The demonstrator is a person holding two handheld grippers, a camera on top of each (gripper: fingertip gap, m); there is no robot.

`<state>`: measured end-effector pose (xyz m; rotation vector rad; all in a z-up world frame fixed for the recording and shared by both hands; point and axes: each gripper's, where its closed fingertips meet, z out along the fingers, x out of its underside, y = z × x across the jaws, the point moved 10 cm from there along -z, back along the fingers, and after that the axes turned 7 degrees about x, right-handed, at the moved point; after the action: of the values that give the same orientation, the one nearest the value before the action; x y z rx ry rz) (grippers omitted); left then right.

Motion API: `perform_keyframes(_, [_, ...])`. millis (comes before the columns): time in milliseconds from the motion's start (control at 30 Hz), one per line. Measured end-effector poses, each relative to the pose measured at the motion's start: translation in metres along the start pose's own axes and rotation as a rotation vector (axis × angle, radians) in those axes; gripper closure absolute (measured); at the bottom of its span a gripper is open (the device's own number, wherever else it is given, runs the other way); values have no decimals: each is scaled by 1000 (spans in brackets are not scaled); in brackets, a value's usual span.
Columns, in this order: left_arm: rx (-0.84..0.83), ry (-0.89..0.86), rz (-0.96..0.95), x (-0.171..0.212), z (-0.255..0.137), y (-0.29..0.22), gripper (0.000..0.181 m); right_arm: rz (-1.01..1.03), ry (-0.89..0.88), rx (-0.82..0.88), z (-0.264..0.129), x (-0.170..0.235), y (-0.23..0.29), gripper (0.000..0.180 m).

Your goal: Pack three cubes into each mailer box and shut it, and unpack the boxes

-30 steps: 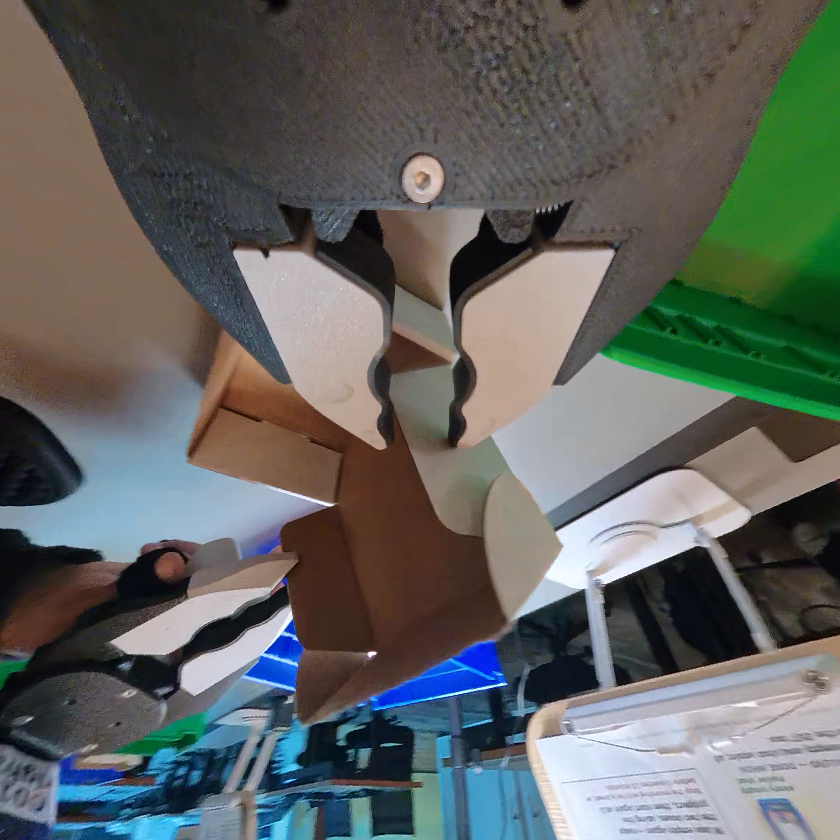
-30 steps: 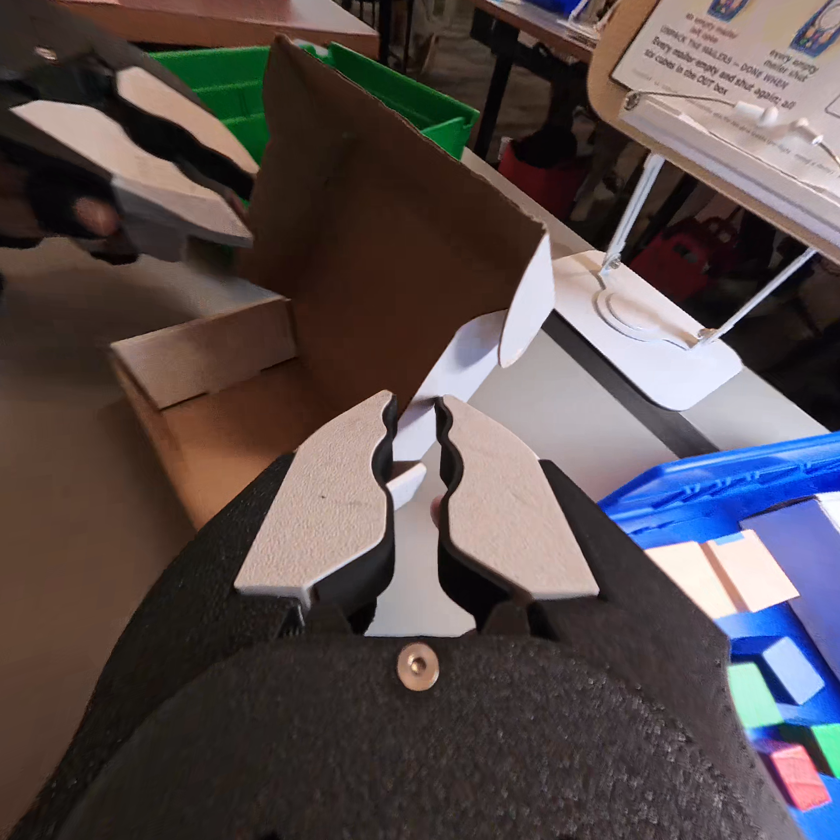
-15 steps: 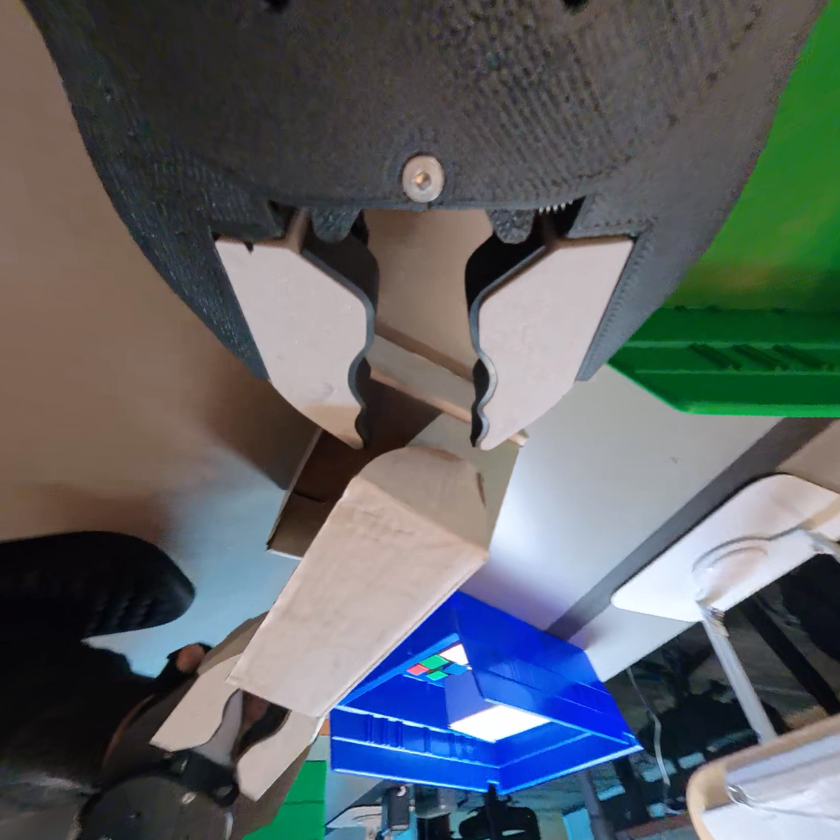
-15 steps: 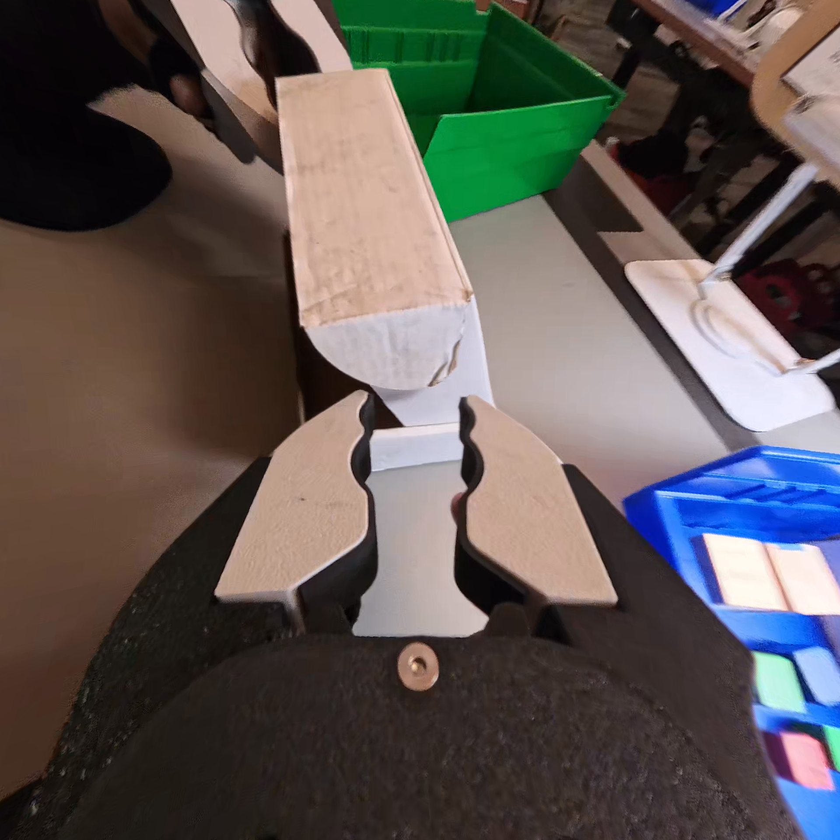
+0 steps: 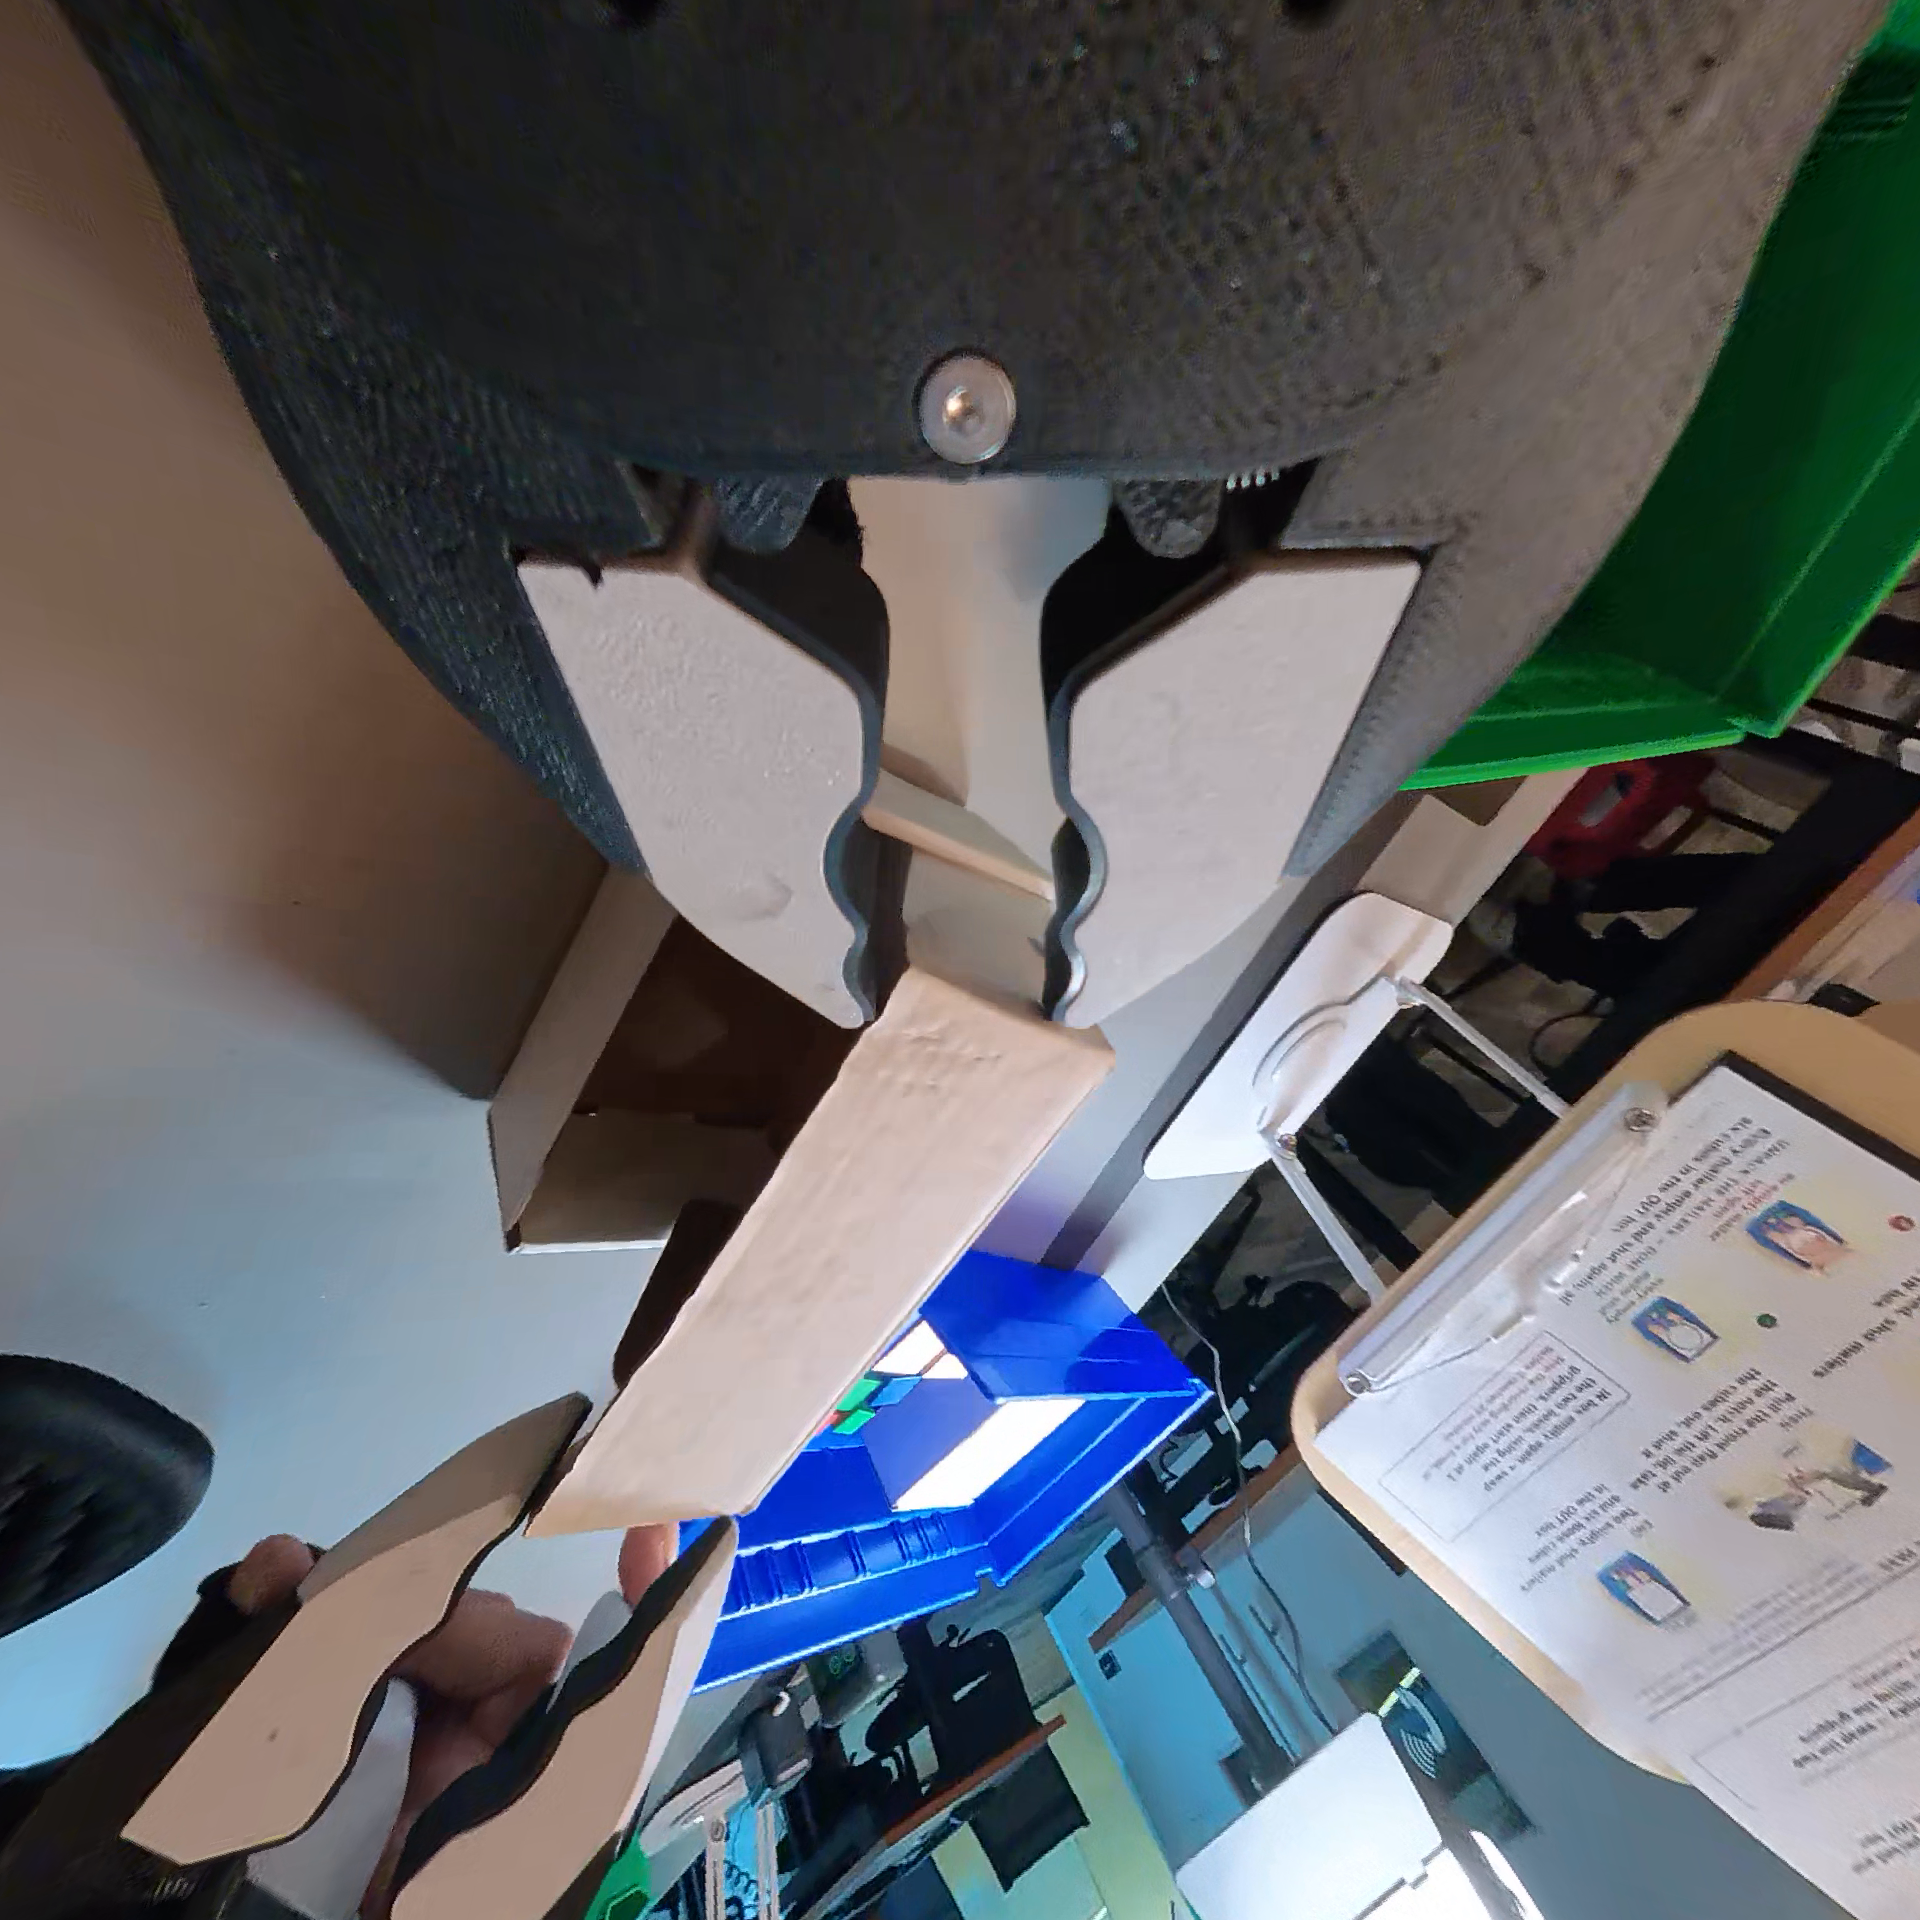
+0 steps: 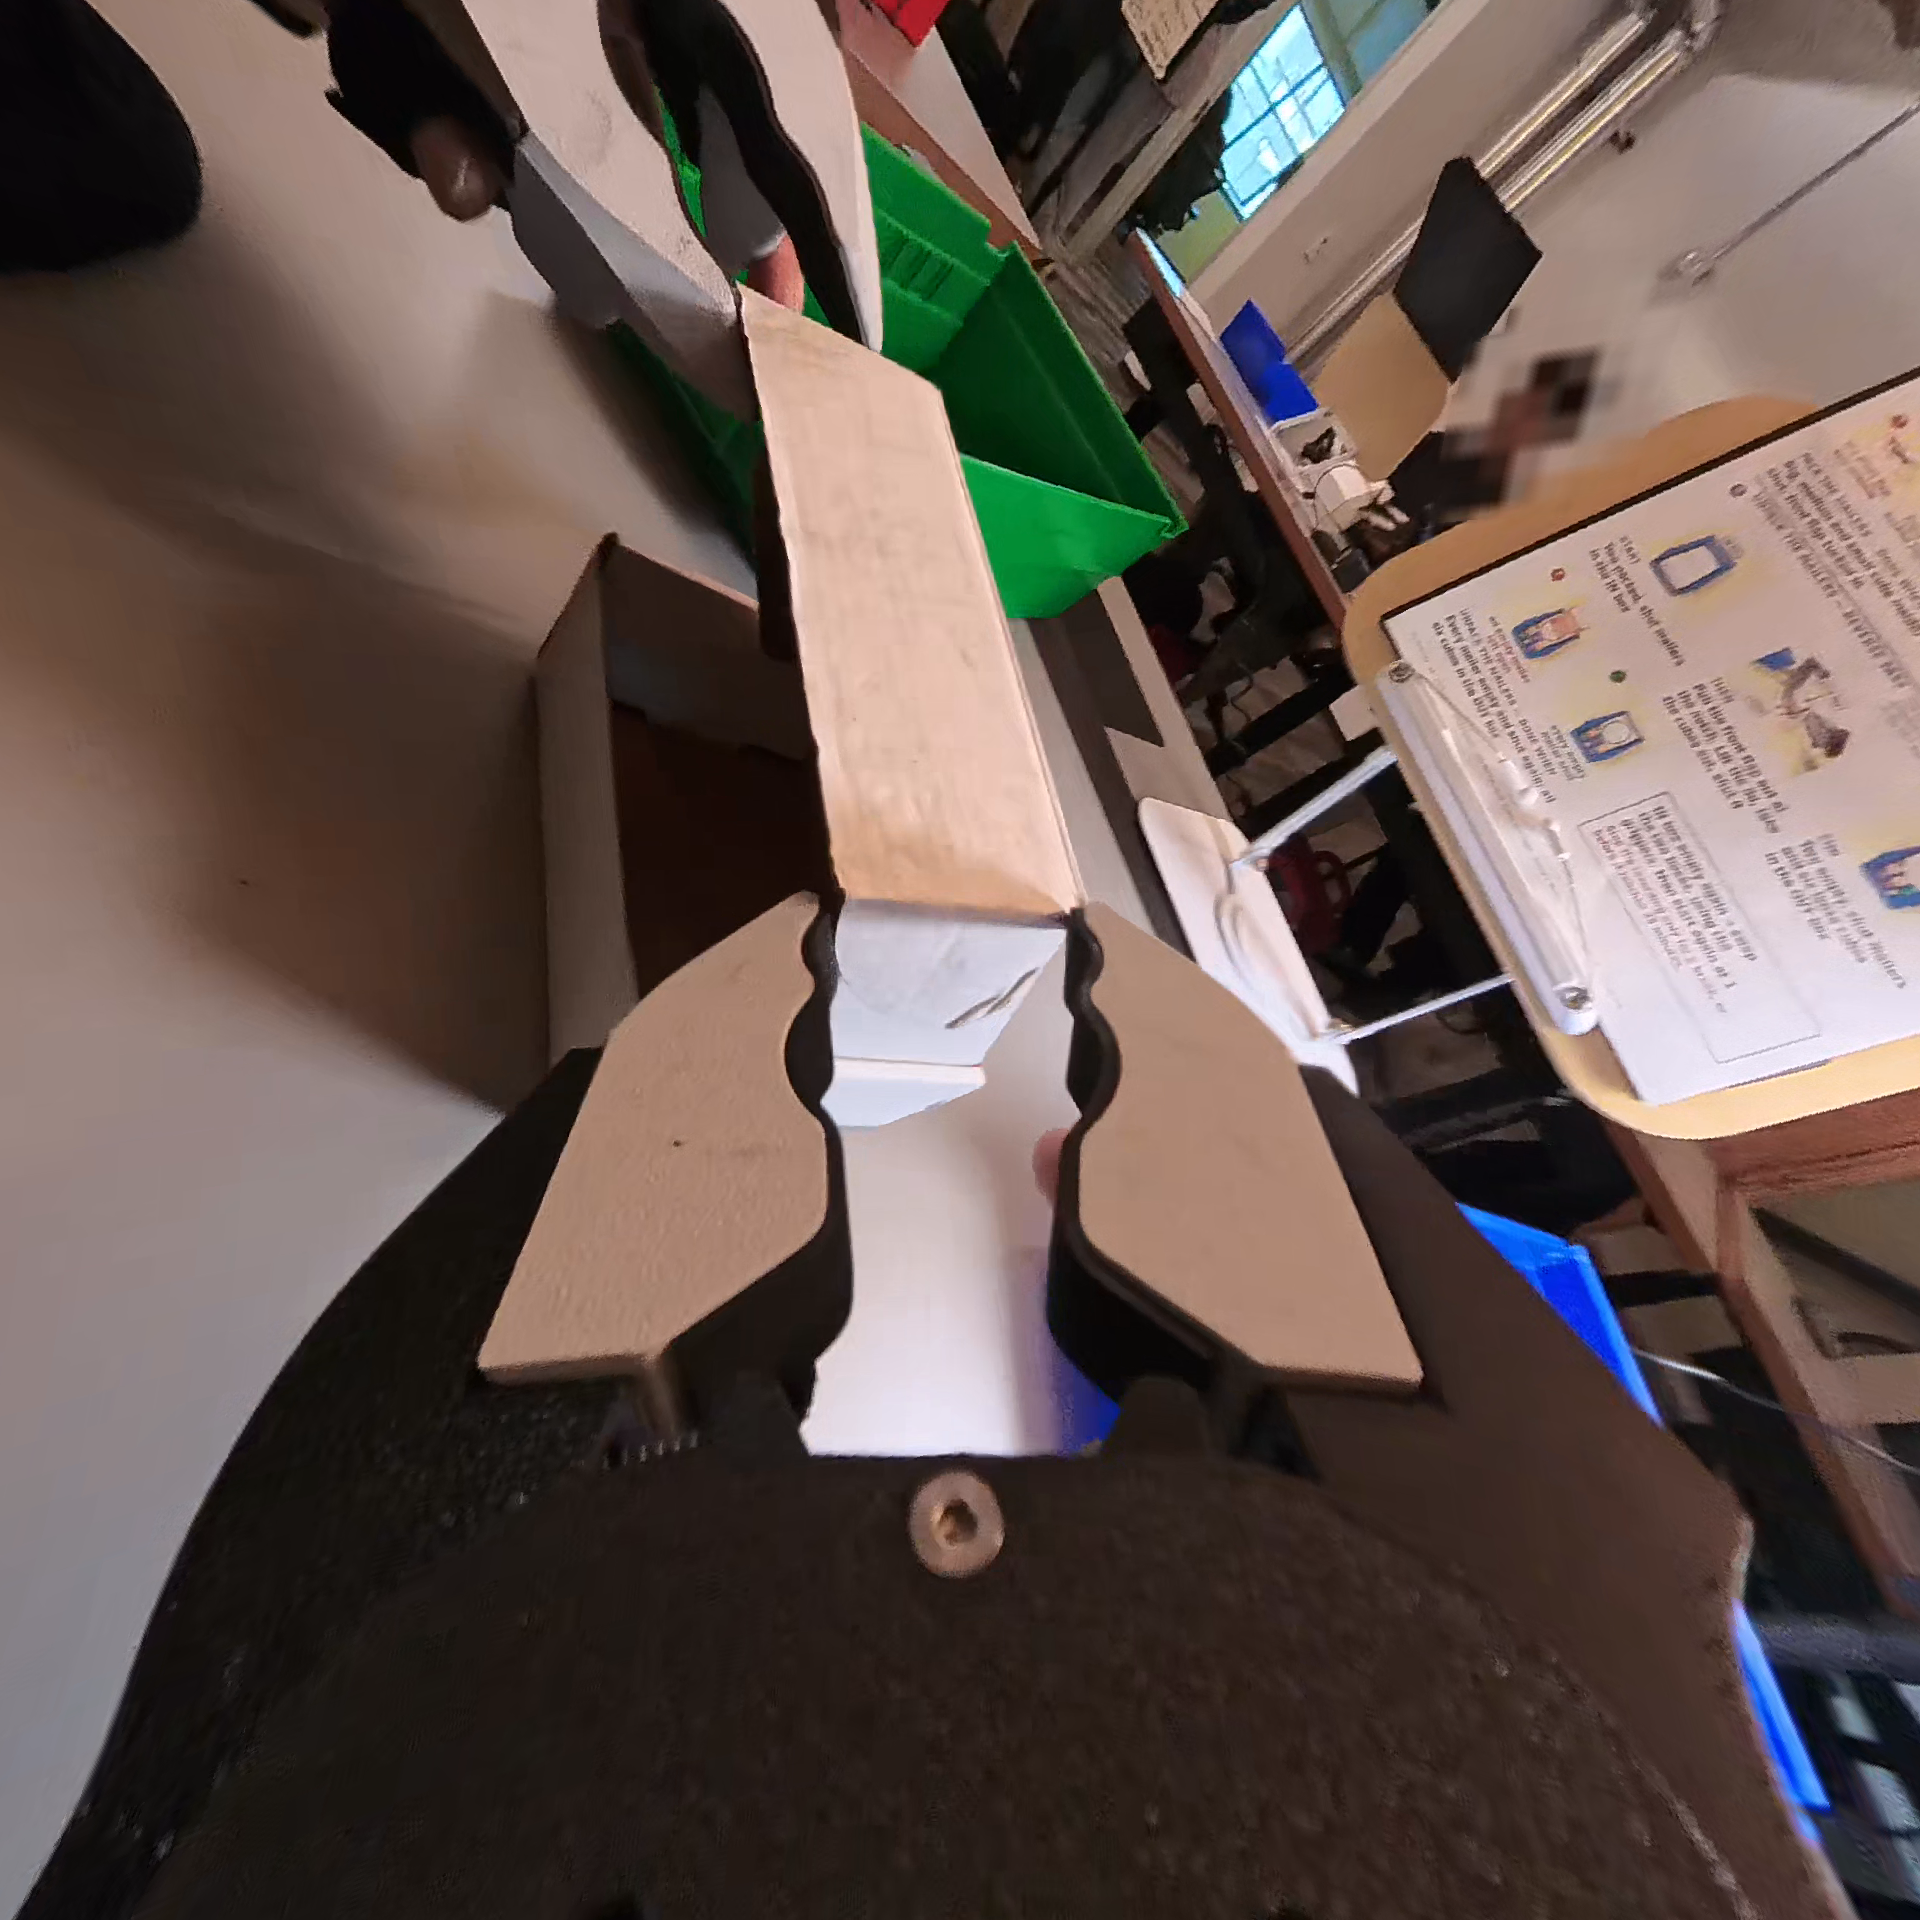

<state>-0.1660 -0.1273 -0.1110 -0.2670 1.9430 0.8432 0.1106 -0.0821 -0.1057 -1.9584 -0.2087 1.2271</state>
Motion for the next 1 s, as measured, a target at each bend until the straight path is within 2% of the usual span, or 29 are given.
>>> perform_keyframes(167, [175,68,-156,-5,-5,-1,153,187,45,-160,-6,2,0,138])
perform_keyframes(367, [473,183,-487,6,-4,-7,152,361,173,-386,-7,11,11,139])
perform_keyframes(533, [586,227,-685,22,4,-12,151,462,279,-474,0,19,20,140])
perform_keyframes(600, [600,226,-729,27,7,-14,150,525,324,-479,5,25,23,139])
perform_keyframes(700, [585,182,-756,31,6,-13,150,602,292,-479,4,29,22,139])
perform_keyframes(833, [636,154,-747,31,-2,-14,142,566,287,-465,-1,31,24,132])
perform_keyframes(1000, [580,130,-774,35,-9,-7,140,619,267,-473,-10,34,16,136])
